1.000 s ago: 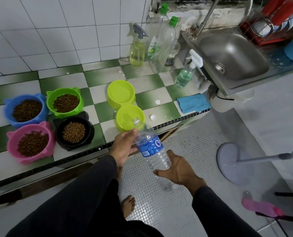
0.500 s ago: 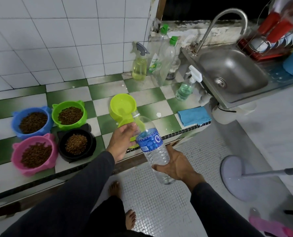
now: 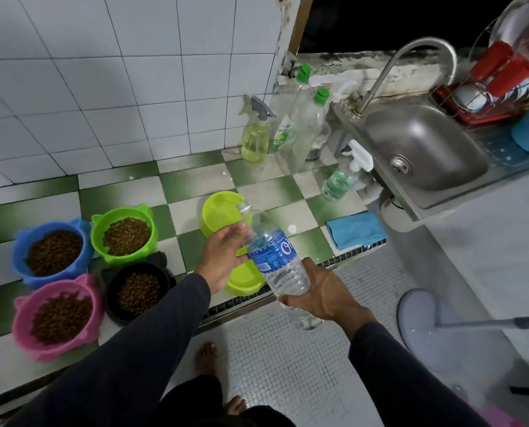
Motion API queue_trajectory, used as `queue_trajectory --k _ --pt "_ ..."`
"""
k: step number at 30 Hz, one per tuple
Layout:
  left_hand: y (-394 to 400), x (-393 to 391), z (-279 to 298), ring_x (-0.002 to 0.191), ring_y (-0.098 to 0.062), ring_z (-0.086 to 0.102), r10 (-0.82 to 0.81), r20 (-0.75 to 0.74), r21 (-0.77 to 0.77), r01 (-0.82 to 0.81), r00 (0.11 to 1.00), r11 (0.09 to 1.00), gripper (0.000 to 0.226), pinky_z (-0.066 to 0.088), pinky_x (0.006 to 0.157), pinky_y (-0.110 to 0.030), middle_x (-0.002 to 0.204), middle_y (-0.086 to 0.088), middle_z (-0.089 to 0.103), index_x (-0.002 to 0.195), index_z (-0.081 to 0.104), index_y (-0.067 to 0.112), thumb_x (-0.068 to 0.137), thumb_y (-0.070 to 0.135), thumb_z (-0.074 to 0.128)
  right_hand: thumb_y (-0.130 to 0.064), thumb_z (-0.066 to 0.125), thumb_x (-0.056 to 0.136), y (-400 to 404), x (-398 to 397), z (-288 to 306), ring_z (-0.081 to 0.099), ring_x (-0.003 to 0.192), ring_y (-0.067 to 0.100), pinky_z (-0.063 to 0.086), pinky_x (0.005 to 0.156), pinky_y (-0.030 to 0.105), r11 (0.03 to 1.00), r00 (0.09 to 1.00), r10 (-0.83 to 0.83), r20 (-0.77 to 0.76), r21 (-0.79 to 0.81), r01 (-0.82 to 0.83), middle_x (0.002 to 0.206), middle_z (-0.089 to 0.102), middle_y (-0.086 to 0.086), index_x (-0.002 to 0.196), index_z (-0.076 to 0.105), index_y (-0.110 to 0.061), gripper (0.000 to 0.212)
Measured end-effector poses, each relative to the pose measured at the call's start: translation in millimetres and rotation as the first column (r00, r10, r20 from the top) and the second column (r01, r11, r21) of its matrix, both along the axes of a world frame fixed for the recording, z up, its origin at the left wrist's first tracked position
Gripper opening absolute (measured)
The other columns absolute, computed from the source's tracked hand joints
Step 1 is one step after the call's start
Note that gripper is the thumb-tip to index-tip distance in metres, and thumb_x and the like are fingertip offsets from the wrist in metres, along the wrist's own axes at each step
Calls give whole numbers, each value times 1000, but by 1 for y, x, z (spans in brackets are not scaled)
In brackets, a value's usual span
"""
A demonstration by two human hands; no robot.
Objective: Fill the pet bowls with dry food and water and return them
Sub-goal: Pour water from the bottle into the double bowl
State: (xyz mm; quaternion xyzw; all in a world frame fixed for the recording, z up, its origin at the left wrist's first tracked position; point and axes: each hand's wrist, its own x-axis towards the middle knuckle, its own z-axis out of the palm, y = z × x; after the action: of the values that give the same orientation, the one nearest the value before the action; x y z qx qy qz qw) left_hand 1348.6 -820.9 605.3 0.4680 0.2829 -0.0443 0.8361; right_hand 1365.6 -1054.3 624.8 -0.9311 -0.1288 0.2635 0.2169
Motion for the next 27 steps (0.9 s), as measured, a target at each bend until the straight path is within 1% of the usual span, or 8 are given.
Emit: queue_trajectory --k 2,4,8,11,14,20,24,27 --pt "2 4 -3 112 -19 70 -7 -1 -11 7 1000 1000 20 59 82 -37 110 -1 77 114 66 17 101 32 64 -66 81 61 1 5 1 66 81 6 58 80 32 1000 1000 0 5 -27 0 94 69 -12 106 50 -35 63" --pt "4 7 -5 115 -20 70 -25 0 -11 25 1000 1000 21 59 86 -40 117 -5 76 114 66 17 101 33 64 -66 80 61 2 10 0 67 83 8 58 82 34 999 1000 -1 -15 -34 0 95 69 -10 107 50 -34 64" --pt "4 10 -12 117 -24 69 -50 -1 -5 50 999 999 22 57 97 -50 119 -9 75 108 67 14 103 35 61 -67 81 60 0 15 0 66 80 6 59 81 36 999 999 -2 -38 -52 0 91 68 -11 105 50 -36 63" --pt "2 12 -15 116 -28 69 -45 -22 -14 44 999 999 26 55 100 -54 118 -11 75 103 69 13 105 35 56 -72 80 57 -3 18 0 66 82 6 59 81 37 998 1000 4 -31 -66 -6 93 68 -11 106 50 -37 67" --pt "0 12 -18 110 -25 72 -28 -42 -48 26 999 999 27 56 99 -52 110 -6 78 104 68 13 106 35 52 -73 79 57 -4 22 1 66 84 8 59 82 38 996 999 27 -38 -88 -30 95 68 -11 107 49 -37 68" --pt "-2 15 -22 106 -24 73 -12 -52 -80 8 999 997 27 58 94 -48 105 -3 79 109 67 14 105 36 52 -76 78 54 -5 32 0 67 86 11 59 84 39 993 998 40 -57 -110 -46 96 69 -10 107 48 -38 72" --pt "-2 18 -27 112 -26 72 -18 -64 -81 13 998 997 30 58 94 -48 117 -7 76 114 66 15 104 40 51 -76 76 56 -4 37 2 67 84 11 59 81 38 988 996 82 -42 -129 -87 95 68 -9 108 48 -36 71" --pt "-2 19 -30 109 -25 73 -13 -75 -85 7 997 996 33 61 86 -43 117 -7 77 115 66 14 105 41 50 -74 77 59 -3 40 3 66 85 12 58 82 37 982 994 97 -53 -158 -105 95 68 -10 108 47 -36 69"
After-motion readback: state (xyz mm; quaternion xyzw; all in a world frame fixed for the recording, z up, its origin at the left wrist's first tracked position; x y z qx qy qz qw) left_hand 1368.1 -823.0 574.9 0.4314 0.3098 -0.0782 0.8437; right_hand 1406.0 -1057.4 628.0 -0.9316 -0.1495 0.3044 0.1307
